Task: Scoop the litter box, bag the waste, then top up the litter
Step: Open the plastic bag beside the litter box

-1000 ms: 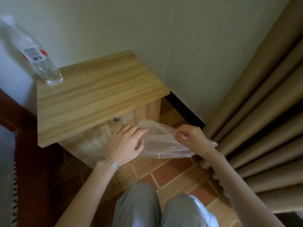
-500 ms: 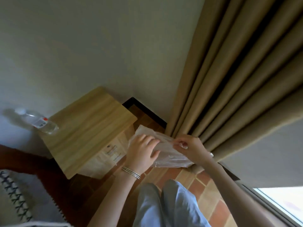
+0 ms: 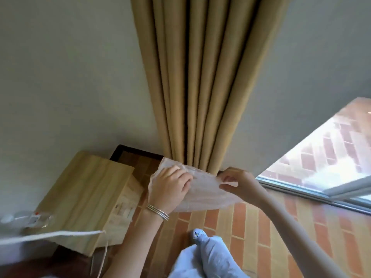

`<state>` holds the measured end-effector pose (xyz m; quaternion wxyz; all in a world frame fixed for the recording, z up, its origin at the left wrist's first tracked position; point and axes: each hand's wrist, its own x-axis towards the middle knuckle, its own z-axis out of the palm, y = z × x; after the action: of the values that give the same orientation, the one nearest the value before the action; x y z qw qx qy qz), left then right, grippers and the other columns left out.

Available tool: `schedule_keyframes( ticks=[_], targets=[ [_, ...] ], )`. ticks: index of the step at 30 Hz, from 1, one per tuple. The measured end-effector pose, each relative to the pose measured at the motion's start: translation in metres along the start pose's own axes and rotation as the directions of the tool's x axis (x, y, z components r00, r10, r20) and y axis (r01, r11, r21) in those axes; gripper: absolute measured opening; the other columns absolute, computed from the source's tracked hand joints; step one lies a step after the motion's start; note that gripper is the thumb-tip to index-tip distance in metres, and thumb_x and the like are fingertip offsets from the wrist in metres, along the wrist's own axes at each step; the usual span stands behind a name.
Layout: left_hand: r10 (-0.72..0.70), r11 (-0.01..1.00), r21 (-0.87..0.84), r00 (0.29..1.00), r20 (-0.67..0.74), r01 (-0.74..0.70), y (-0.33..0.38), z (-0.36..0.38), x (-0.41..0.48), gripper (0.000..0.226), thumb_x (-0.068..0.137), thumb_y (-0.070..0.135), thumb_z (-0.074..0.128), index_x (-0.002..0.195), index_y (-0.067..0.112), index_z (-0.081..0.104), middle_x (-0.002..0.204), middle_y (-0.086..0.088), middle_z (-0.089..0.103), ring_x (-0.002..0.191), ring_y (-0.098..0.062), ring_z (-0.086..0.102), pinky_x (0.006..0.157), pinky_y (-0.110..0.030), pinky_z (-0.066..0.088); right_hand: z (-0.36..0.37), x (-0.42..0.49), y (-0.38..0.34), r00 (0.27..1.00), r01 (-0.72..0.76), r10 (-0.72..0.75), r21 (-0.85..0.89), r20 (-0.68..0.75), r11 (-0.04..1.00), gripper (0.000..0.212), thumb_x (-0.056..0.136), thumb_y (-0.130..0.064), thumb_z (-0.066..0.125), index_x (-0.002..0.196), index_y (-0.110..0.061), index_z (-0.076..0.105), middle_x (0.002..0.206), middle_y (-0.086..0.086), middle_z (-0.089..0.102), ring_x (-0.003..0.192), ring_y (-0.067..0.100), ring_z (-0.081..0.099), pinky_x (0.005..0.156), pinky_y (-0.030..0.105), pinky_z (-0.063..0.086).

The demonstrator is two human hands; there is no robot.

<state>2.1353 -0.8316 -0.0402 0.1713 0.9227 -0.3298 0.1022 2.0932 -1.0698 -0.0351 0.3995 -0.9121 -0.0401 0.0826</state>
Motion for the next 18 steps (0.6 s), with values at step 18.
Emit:
schedule_keyframes(
  ticks=[18],
  targets=[
    [0.626, 0.762, -0.273, 0.775, 0.081, -0.587, 0.175, 0.05, 0.027, 0.019, 0.082, 0.027, 0.047, 0.082, 0.022, 0.066, 0.085, 0.009, 0.065, 0.084, -0.014, 0.058, 0.073, -0.026, 0.039, -0.014, -0.274, 0.064, 0.759, -0.466, 0.481, 0.151, -0.439, 0.872, 0.013, 0.081, -0.003, 0.066, 0.08, -0.016, 0.067, 0.075, -0.016, 0.06, 0.069, -0.002, 0.059, 0.065, 0.012, 0.046]
  ],
)
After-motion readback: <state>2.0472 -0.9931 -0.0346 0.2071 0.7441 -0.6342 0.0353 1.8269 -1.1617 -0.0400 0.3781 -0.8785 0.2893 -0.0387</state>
